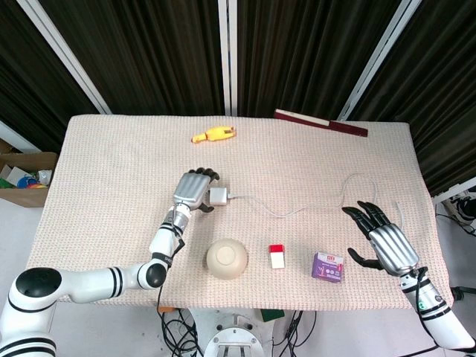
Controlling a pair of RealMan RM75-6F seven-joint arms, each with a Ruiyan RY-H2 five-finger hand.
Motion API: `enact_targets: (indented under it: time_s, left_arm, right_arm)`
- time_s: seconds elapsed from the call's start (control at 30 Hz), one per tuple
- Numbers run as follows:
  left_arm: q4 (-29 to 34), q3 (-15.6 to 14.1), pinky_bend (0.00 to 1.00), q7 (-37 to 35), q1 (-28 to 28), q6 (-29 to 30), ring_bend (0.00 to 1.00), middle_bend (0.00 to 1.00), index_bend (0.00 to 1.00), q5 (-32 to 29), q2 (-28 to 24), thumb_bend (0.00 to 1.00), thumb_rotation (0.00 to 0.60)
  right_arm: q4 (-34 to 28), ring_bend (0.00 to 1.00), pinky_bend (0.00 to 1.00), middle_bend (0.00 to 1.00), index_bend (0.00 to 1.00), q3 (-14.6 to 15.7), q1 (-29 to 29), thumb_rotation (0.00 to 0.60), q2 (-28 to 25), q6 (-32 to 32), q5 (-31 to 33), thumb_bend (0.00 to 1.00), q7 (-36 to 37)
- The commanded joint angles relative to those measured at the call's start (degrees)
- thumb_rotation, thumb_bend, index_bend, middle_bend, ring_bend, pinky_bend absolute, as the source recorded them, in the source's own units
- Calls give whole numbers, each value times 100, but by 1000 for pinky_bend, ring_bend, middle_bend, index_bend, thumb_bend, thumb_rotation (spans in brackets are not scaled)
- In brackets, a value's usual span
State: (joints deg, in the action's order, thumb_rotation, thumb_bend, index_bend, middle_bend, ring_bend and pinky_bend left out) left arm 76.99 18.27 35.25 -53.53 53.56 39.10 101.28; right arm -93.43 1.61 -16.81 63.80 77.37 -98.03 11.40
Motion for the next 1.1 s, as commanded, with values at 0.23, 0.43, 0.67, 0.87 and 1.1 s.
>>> enact_targets:
  time_s: [0.23, 0.43, 0.67, 0.87, 1.1]
  left_arm:
    - [-376, -2, 274, 120, -240, 11, 174, 241, 302, -326, 270, 103, 547]
    - [-503, -14, 279, 164, -309, 19, 174, 265, 336, -453, 333, 121, 502]
    - [-607, -63, 281, 84, -298, -20, 174, 282, 345, -495, 353, 131, 499]
    - [-719, -100, 281, -41, -299, -91, 174, 295, 357, -428, 411, 148, 499]
    - [-892, -121, 289, -156, -305, -139, 180, 322, 391, -350, 496, 155, 491]
  right_arm:
    - [-1, 0, 103, 158, 124, 23, 16, 600, -4, 3, 16, 327, -11]
    - [23, 0, 102, 159, 125, 47, 80, 600, -22, 89, 26, 327, 30]
    - [78, 0, 103, 158, 125, 71, 135, 600, -1, 149, 31, 327, 88]
    - [74, 0, 103, 158, 125, 72, 139, 600, 2, 156, 22, 327, 84]
    - [86, 0, 103, 158, 125, 72, 144, 600, 9, 130, 54, 327, 89]
